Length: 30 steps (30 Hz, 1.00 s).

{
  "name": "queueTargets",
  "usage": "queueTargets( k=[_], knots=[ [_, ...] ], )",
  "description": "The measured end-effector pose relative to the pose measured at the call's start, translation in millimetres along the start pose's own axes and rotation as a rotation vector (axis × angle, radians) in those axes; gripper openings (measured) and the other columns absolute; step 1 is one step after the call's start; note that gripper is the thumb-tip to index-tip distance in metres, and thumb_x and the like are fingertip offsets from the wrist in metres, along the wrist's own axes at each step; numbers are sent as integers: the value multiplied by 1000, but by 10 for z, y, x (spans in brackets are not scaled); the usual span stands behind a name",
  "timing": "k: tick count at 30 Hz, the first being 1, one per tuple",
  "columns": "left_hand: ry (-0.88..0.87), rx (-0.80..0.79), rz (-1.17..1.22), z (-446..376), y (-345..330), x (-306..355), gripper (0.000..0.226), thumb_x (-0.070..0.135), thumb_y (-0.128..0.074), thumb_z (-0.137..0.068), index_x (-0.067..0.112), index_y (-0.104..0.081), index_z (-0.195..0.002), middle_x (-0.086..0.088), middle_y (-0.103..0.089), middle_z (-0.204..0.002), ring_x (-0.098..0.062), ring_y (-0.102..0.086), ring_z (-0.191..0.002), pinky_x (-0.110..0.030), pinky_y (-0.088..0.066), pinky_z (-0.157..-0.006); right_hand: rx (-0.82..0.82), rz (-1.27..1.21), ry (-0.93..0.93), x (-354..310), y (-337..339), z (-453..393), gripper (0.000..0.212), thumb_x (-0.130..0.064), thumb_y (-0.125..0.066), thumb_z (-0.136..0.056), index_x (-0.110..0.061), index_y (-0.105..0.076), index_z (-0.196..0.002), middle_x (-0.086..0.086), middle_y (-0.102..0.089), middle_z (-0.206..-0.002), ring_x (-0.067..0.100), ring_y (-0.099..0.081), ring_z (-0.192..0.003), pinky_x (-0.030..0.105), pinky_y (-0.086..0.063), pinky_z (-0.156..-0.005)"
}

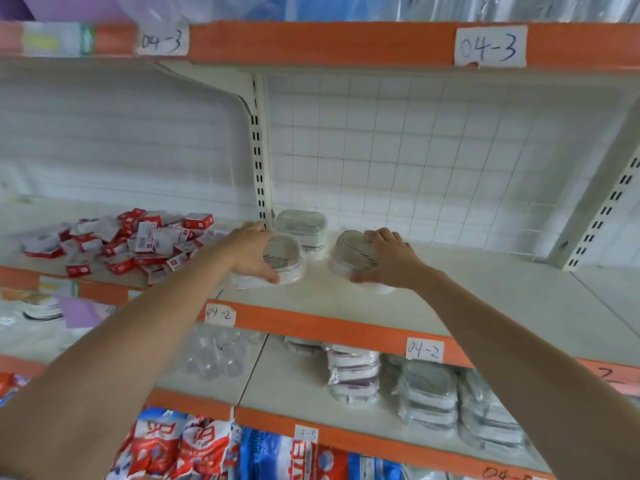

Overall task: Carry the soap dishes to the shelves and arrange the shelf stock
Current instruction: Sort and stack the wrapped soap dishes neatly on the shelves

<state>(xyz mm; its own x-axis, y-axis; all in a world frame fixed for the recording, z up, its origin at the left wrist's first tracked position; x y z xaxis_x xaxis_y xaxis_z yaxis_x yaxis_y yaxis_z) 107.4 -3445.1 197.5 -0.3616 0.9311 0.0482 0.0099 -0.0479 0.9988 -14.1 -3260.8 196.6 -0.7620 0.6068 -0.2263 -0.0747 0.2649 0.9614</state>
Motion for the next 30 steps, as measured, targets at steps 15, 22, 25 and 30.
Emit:
queueTargets(
  k=[15,22,25,30],
  knots=[
    [-7,-34,43,-683,264,-953,98,49,-81,-67,13,-33,-146,-1,-39,-129,-15,-36,-119,-30,-37,-102,10,38,43,-641,-116,-1673,89,-53,-72,-74,-14,-30,-142,4,-36,-141,27,-30,-130,39,-26,-107],
    [18,-4,49,-738,339,-1172,102,45,-82,-68,11,-29,-148,-1,-37,-130,-15,-33,-122,-31,-36,-105,-42,85,87,-769,-303,-1988,88,-53,-71,-76,-13,-29,-144,5,-34,-144,27,-30,-133,40,-25,-109],
    [50,39,45,-749,425,-1259,103,45,-80,-70,10,-26,-149,-3,-35,-134,-16,-31,-126,-32,-36,-105,-106,104,117,-806,-424,-2060,90,-55,-68,-78,-13,-26,-145,4,-30,-148,27,-28,-135,40,-22,-111],
    [50,64,80,-766,461,-1217,102,46,-79,-70,10,-25,-149,-2,-35,-133,-15,-31,-126,-34,-37,-105,-127,136,158,-809,-510,-2080,91,-55,-66,-80,-12,-23,-147,4,-26,-152,27,-27,-138,40,-20,-113]
  ],
)
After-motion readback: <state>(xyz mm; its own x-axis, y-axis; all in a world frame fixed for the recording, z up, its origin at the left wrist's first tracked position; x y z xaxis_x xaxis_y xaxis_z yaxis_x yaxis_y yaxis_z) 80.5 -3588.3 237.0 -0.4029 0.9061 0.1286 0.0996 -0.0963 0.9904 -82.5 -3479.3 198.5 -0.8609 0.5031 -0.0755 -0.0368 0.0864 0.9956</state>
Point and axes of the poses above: each hand's wrist, its own z-axis away from the middle knuckle, its own y-axis out of the back of the hand, x = y × z, the point moved 10 cm from there along -z, towards the middle knuckle
